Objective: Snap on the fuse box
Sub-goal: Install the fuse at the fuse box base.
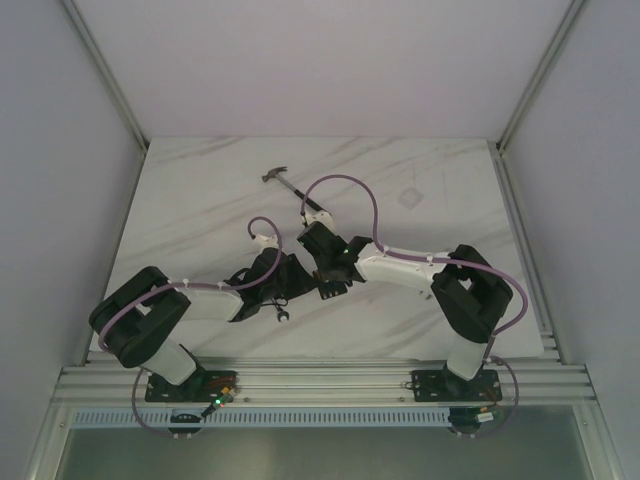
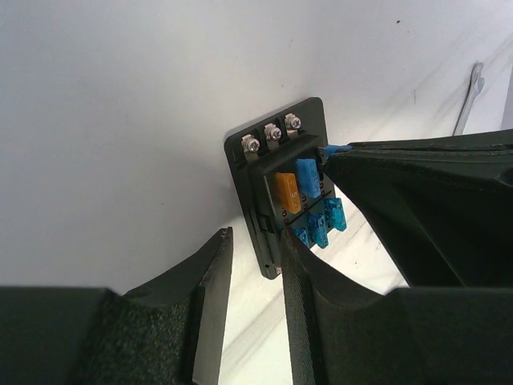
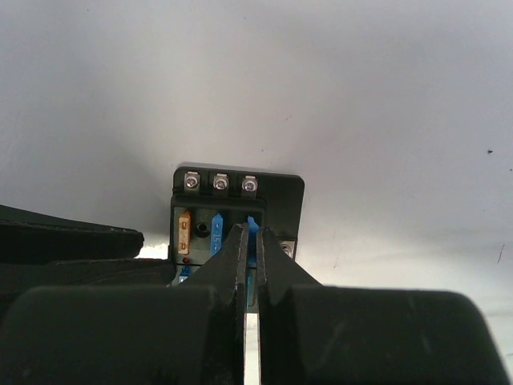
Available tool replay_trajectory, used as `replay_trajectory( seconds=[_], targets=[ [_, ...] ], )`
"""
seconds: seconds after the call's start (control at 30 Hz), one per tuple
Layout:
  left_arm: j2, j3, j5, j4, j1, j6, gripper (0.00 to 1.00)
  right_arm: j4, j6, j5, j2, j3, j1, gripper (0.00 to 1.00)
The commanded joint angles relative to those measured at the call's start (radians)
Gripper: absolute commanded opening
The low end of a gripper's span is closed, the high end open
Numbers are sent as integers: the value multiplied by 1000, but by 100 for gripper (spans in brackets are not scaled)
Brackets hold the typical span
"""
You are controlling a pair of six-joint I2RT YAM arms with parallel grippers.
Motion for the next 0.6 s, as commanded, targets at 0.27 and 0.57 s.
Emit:
replay_trajectory(
  seconds=[0.27,0.57],
  targets=[
    [24,9,27,50,1,-20,38,-19,34,30,11,17,8,0],
    [23,10,25,47,2,-18,39,-17,27,4,40,19,10,3]
  ],
)
